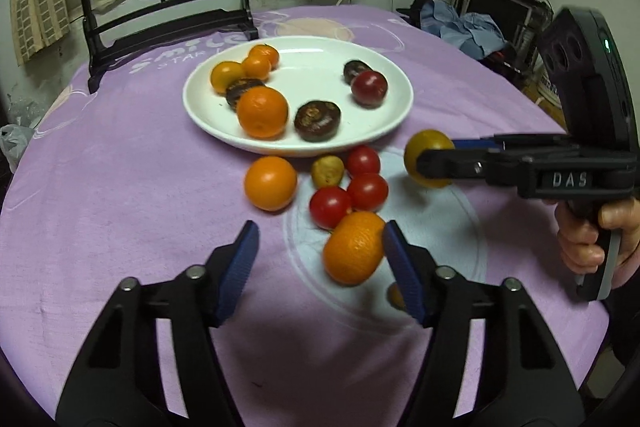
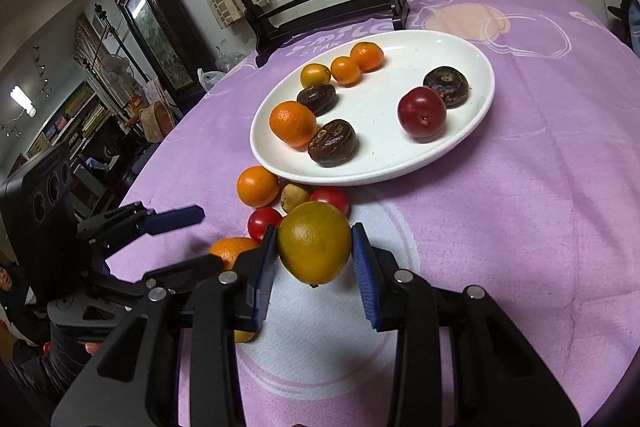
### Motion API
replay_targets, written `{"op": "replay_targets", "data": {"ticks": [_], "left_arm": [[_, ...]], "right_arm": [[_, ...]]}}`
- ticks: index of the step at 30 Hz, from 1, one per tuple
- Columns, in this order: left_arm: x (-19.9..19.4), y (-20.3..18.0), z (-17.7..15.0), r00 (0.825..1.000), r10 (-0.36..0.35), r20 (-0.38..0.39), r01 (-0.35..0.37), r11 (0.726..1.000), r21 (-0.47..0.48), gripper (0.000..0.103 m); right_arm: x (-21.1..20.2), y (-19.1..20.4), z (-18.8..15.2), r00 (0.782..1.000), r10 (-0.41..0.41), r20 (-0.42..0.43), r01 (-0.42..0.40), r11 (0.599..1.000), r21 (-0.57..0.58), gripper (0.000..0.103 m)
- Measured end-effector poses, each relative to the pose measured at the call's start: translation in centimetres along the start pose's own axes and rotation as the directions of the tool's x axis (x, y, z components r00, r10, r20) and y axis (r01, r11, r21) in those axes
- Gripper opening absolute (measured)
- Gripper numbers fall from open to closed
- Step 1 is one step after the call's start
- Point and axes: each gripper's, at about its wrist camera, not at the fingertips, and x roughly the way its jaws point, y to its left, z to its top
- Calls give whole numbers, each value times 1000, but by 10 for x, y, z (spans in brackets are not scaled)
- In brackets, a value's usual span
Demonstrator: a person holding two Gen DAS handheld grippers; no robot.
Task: Organize fruits
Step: 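Grasp a yellow plum with the right tool while the left tool approaches a mandarin, then grasp a mandarin with the left tool while the right tool carries the yellow plum to the plate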
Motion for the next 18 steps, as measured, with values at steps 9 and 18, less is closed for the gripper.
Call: {"op": "replay_targets", "data": {"ticks": [9,18], "left_arm": [[4,-11,-5,995,-95,-36,95,995,8,46],[30,-18,-3,974,-183,-135,175,982,-65,46]], "right_arm": [[1,2,-1,1000,-3,-5,3,1000,-9,37],[3,0,-2,1000,-11,-13,11,1000,-6,37]]}}
